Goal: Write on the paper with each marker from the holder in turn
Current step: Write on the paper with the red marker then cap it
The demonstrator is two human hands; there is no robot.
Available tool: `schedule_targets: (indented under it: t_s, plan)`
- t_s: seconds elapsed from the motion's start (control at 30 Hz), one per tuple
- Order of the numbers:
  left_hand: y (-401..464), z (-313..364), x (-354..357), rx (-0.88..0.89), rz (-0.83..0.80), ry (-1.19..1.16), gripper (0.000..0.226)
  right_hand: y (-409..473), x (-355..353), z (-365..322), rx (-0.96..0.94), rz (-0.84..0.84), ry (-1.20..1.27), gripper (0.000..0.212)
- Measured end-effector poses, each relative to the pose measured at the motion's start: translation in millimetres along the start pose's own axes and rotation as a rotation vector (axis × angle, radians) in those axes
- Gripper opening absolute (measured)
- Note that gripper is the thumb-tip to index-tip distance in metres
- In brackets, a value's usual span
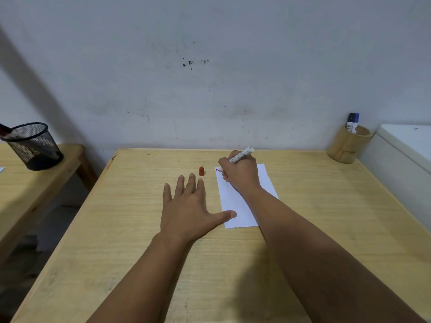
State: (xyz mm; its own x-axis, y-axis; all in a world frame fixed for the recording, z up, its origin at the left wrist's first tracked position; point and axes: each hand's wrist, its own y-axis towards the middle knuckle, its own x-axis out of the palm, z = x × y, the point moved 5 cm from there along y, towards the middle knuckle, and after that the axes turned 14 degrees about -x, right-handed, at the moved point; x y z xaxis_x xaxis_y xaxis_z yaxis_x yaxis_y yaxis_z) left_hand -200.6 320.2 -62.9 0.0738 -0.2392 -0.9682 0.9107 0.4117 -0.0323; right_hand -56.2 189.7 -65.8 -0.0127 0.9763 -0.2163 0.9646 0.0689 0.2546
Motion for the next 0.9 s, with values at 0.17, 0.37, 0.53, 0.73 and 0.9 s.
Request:
schedule_targets:
  t_s: [0.17,0.37,0.53,0.73,0.9]
  plan:
    - [-1.7,-0.1,-2.4,-0.022,-0.006,-0.058,0.119,4.9,-1.3,0.1,0.061,0.029,0.138,0.03]
    - [36.1,2.7,-31.9,-0.133,0.145,-0.324,0.057,5.7,-10.5,-27.5,0.043,-0.05,0.242,0.041]
    - [60.6,8.7,-35.4,-0.083,0.129,-0.256,0.03,-0.9,-40.2,-57.4,-0.094,-0.095,0.173,0.017]
    - [55.9,13.7,-47.5,-0.214,0.043,-0.689,0.014,-15.5,-80.1,-85.5,-0.081,-0.231,0.264,0.04]
    - [48.2,40.1,-87.9,-0.245,-0.117,-1.171,0.014,-36.3,-102.5,-104.5,-0.026,-0.186,0.42,0.03]
